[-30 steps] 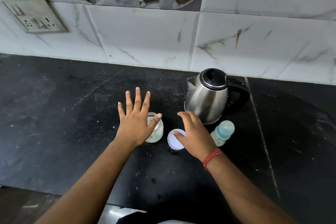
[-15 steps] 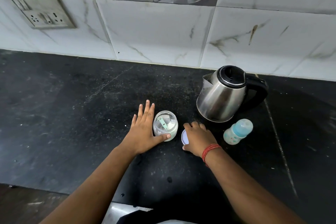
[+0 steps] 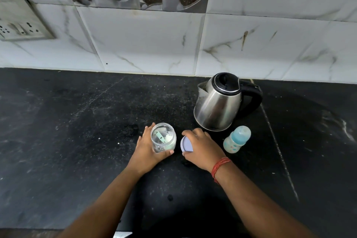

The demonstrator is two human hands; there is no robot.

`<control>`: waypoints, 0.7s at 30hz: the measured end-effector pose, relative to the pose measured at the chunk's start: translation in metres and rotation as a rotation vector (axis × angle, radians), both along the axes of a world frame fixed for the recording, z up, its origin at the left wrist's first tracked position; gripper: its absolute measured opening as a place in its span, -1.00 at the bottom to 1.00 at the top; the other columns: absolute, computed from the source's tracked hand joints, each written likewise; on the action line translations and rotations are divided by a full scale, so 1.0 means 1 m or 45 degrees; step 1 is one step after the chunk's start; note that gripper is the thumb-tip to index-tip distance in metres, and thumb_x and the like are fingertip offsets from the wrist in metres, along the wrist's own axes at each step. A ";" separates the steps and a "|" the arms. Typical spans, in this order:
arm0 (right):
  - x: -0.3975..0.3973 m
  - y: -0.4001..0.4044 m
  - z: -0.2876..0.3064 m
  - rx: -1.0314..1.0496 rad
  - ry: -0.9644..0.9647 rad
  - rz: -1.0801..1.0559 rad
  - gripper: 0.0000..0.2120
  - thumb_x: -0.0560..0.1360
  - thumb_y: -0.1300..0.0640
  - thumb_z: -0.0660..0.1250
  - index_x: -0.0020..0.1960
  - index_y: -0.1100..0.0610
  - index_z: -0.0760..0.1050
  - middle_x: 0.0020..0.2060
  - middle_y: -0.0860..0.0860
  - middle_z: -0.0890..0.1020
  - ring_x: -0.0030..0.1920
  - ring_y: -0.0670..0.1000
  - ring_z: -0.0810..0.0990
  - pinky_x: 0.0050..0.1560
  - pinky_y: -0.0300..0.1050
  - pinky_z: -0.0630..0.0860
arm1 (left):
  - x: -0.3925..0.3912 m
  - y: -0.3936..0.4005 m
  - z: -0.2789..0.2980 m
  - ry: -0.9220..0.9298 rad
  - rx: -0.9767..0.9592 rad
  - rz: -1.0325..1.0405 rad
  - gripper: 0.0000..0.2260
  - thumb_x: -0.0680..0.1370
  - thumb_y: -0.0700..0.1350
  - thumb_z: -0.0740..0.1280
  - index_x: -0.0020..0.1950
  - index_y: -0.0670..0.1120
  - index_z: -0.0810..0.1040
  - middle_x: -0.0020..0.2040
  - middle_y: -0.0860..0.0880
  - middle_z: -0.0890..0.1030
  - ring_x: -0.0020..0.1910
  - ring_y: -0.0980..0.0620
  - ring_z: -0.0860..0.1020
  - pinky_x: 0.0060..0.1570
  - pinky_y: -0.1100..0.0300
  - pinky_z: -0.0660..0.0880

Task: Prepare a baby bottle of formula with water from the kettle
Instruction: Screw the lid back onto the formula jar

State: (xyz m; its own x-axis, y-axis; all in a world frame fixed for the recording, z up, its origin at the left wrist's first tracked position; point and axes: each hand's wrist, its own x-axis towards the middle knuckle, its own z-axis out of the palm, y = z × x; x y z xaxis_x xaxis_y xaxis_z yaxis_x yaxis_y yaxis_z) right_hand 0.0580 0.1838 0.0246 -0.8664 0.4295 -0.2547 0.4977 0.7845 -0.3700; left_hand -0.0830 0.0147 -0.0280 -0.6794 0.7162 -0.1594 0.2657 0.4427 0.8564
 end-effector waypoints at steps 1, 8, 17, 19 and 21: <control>0.002 0.000 0.002 -0.020 0.034 -0.010 -0.35 0.49 -0.04 0.41 0.53 -0.11 0.26 0.36 0.00 0.37 0.35 0.11 0.39 0.34 0.00 0.43 | 0.001 0.001 0.000 -0.003 0.029 0.026 -0.19 0.27 0.31 0.57 0.41 0.41 0.24 0.44 0.25 0.41 0.49 0.04 0.36 0.50 -0.18 0.30; 0.015 0.010 0.017 -0.157 0.314 -0.130 -0.37 0.46 -0.02 0.46 0.49 -0.04 0.37 0.30 0.00 0.37 0.32 0.06 0.46 0.36 -0.11 0.40 | 0.023 0.019 0.019 -0.041 0.264 0.078 -0.25 0.37 -0.13 0.66 0.37 0.24 0.30 0.30 0.18 0.52 0.27 0.28 0.53 0.18 0.42 0.46; 0.032 0.032 0.058 -0.167 0.965 -0.333 -0.50 0.38 0.01 0.54 0.23 0.11 0.46 0.15 -0.02 0.40 0.08 -0.08 0.49 0.09 -0.49 0.39 | 0.049 0.051 0.051 -0.023 0.403 0.023 -0.21 0.37 -0.12 0.66 0.48 0.06 0.31 0.36 0.10 0.50 0.35 0.18 0.51 0.30 0.34 0.45; 0.036 0.037 0.068 -0.114 1.081 -0.372 -0.51 0.36 -0.09 0.50 0.14 0.13 0.44 0.10 -0.01 0.41 0.07 -0.09 0.45 0.07 -0.49 0.37 | 0.053 0.057 0.056 -0.008 0.408 0.010 -0.20 0.37 -0.12 0.66 0.48 0.07 0.30 0.37 0.12 0.50 0.36 0.17 0.50 0.34 0.27 0.46; 0.041 0.041 0.076 -0.125 1.137 -0.350 -0.50 0.34 -0.16 0.46 0.09 0.13 0.41 0.09 0.00 0.40 0.10 -0.09 0.45 0.08 -0.44 0.40 | 0.058 0.062 0.062 0.009 0.405 -0.022 -0.19 0.37 -0.12 0.67 0.48 0.10 0.30 0.37 0.12 0.50 0.37 0.16 0.50 0.36 0.20 0.47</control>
State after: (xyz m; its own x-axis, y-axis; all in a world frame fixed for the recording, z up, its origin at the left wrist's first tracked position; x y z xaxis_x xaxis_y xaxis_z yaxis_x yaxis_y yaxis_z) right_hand 0.0987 0.2250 0.1007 -0.6299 0.6601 0.4092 0.1611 0.6265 -0.7626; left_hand -0.0247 0.0771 0.0337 -0.6673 0.7406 0.0793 0.2772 0.1481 0.9493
